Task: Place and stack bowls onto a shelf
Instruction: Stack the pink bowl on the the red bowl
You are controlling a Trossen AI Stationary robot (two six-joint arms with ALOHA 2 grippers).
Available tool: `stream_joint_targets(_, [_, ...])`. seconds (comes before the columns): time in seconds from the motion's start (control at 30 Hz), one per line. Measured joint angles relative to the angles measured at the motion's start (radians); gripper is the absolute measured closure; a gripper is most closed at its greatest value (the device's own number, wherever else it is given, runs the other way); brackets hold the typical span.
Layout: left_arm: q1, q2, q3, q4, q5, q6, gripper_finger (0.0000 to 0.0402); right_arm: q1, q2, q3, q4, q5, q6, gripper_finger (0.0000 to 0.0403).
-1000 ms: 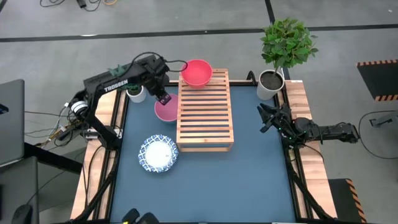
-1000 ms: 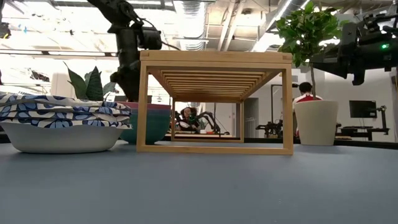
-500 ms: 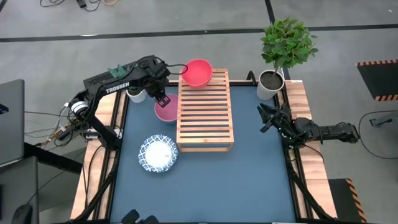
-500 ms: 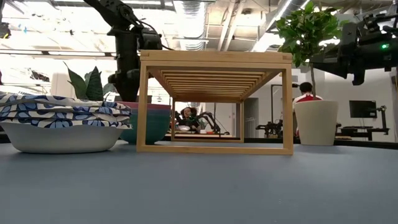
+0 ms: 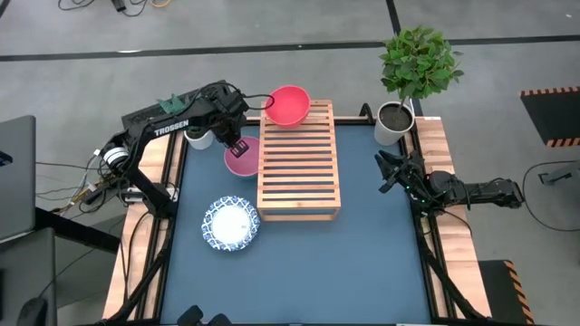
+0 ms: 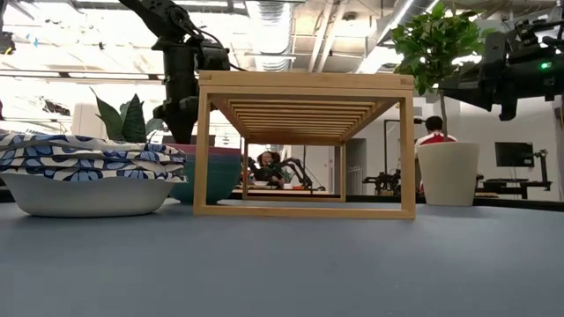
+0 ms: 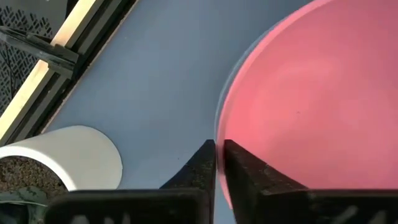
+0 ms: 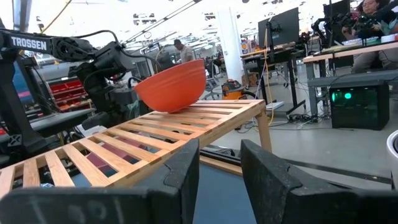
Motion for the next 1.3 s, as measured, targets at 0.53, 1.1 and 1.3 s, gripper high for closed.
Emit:
stream_joint_targets(0.53, [0.0, 0.0, 0.06, -0.052, 0.003, -0.031, 0.0401, 0.0, 0.0, 0.0, 0.0, 0.0, -0.001, 0.0259])
stream_joint_targets(1.1, [0.001, 0.0, 0.209, -0.187, 0.003, -0.019, 0.0401, 0.0, 0.0, 0.0, -0.001, 0.0, -0.001, 0.0259])
stream_joint_targets(1.3, [0.001, 0.0, 0.289, -0.271, -0.082, -0.004, 0.0401, 0.0, 0.0, 0.0, -0.001, 0.0, -0.001, 0.0259])
